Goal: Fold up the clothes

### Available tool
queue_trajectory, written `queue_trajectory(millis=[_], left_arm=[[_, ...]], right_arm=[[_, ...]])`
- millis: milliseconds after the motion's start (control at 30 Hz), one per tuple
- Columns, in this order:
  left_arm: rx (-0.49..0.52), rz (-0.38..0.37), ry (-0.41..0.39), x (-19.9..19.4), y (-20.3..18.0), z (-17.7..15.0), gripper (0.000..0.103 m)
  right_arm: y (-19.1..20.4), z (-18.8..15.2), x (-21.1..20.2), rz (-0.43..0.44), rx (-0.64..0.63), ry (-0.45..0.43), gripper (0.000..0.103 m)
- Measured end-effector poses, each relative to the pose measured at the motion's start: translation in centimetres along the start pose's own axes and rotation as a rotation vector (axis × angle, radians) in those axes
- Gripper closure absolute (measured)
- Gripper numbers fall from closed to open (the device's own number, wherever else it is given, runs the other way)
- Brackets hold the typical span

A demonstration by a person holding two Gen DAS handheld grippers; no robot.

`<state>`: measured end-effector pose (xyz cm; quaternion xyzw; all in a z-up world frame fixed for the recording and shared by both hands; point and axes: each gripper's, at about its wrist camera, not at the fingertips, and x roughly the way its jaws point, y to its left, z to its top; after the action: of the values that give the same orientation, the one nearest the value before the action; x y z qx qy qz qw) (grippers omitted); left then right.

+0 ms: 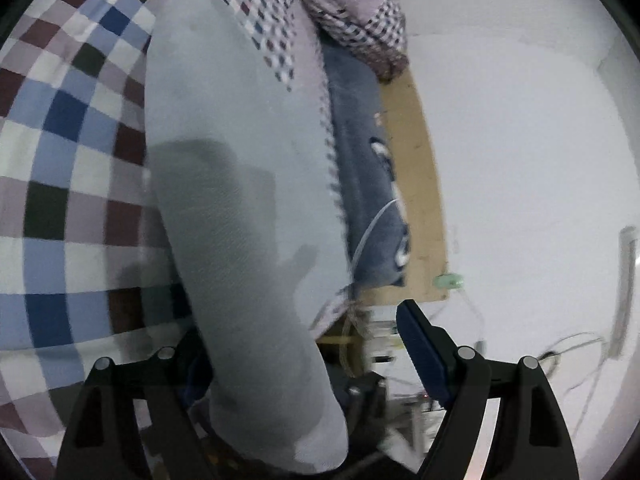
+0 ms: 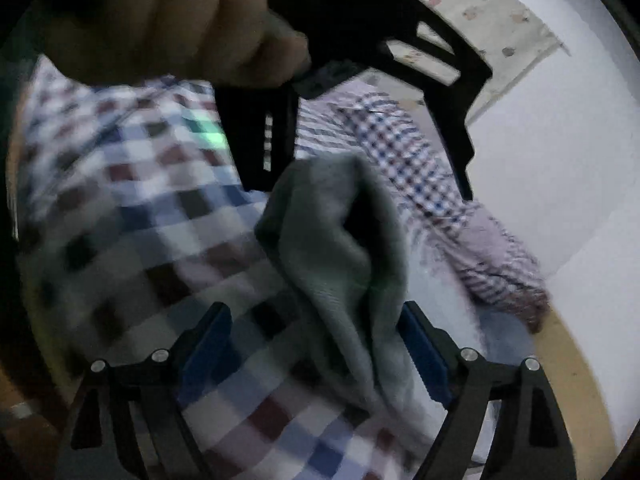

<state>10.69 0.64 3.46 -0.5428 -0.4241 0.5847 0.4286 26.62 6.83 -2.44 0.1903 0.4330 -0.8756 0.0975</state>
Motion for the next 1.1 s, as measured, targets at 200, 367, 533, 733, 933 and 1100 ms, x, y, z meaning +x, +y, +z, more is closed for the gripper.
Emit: queue_trajectory(millis=[200,367,533,733,933,1100], left_arm=[[0.023,0.005,0.007,-0.4,0.0,0.6,0.019],[0.05,0.076,-0.003,0.2,1.2,1.5,0.019],[0.06,0.104,-0.011,1.4,1.4,1.0,0.019],[0.071,0.136,-0.019,2.8,1.6,0.4,0.048],[0.029,0.119,-0.018,3.2,2.3,0.4,0.064],[0.054,0.13,-0.016,2.5,1.7,1.0,0.074]], right_arm=[[-0.1,0.6,2.9,-0.067,-0.001,0.049,0.018],[-0.1,0.3,4.4,-0.005,0.026,0.115,0.074],[-1.3,0.4,3.5,0.004,0.097,0.088,0.08],[-1.4,-0.1,3.0,-0.008,0.119,0.069,0.081],[-0.5,0.4,1.9,-0.065,0.021,0.03,0.082],[0.6,-0.9,1.5,-0.104,-0.071,0.038,0.034]])
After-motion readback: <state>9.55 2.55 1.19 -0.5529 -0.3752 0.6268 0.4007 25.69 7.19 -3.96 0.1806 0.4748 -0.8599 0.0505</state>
